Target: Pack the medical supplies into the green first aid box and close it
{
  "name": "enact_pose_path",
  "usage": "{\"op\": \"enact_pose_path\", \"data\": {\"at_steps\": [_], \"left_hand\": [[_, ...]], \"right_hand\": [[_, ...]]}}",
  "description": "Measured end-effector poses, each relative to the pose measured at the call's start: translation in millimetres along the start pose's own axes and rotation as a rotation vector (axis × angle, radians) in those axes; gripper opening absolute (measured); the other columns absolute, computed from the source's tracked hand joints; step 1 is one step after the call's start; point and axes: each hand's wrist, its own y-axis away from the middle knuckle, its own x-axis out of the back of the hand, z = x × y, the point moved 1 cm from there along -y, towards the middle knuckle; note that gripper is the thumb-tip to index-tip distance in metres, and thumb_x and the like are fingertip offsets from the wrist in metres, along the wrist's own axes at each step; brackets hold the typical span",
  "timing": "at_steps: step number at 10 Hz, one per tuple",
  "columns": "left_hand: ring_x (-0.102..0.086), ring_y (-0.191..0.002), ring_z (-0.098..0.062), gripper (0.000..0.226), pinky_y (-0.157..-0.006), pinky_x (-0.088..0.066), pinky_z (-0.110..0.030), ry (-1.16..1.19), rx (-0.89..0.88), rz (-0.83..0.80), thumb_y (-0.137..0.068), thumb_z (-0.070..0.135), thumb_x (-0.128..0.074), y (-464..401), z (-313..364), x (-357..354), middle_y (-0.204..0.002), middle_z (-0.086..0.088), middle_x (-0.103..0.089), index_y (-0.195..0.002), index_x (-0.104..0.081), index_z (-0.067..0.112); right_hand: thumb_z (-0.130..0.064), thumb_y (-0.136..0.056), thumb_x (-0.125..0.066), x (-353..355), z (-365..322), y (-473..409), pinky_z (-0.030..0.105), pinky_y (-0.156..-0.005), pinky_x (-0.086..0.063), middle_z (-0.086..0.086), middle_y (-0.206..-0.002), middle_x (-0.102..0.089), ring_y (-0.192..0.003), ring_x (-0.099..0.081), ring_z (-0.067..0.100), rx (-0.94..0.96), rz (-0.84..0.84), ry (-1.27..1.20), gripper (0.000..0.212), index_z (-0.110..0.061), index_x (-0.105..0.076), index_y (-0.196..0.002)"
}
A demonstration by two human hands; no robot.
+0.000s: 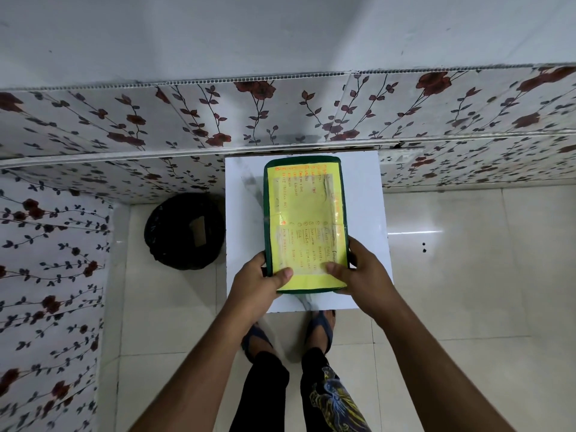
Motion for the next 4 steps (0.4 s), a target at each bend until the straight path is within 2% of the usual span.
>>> {"op": "enact_pose_path", "data": {"at_steps": [2, 3, 4], "left_hand": [[-0.066, -0.105, -0.023, 0.023, -0.087, -0.057, -0.037, 0.036, 0.007, 0.021, -0.09, 0.014, -0.066, 0.3, -3.4, -0.6, -0.114, -0.004, -0.07, -0.108, -0.061, 0.028], [-0.065, -0.106, -0.024, 0.03, -0.087, -0.057, -0.038, 0.032, 0.031, -0.013, -0.089, 0.017, -0.067, 0.9, -4.2, -0.7, -0.12, -0.006, -0.068, -0.117, -0.06, 0.025], [-0.058, -0.117, -0.023, 0.067, -0.092, -0.053, -0.041, -0.123, 0.054, 0.004, -0.082, 0.043, -0.071, 17.3, 9.0, 8.2, -0.133, -0.004, -0.058, -0.142, -0.043, 0.031]], "right_hand": [[-0.015, -0.093, -0.063, -1.1, -0.7, 0.1, 0.033, -0.074, -0.062, -0.008, -0.122, -0.061, -0.112, -0.061, 0.023, -0.001, -0.001, 0.049, 0.053, -0.027, -0.044, -0.141], [-0.017, -0.093, -0.064, -2.0, -1.0, 1.8, 0.04, -0.081, -0.061, -0.005, -0.126, -0.06, -0.115, -0.061, 0.025, -0.013, -0.007, 0.061, 0.053, -0.027, -0.043, -0.141], [-0.031, -0.092, -0.065, 3.4, -20.5, 21.1, 0.039, -0.097, -0.05, 0.0, -0.143, -0.052, -0.124, -0.055, 0.025, -0.001, 0.053, 0.289, 0.066, -0.024, -0.032, -0.149]]}}
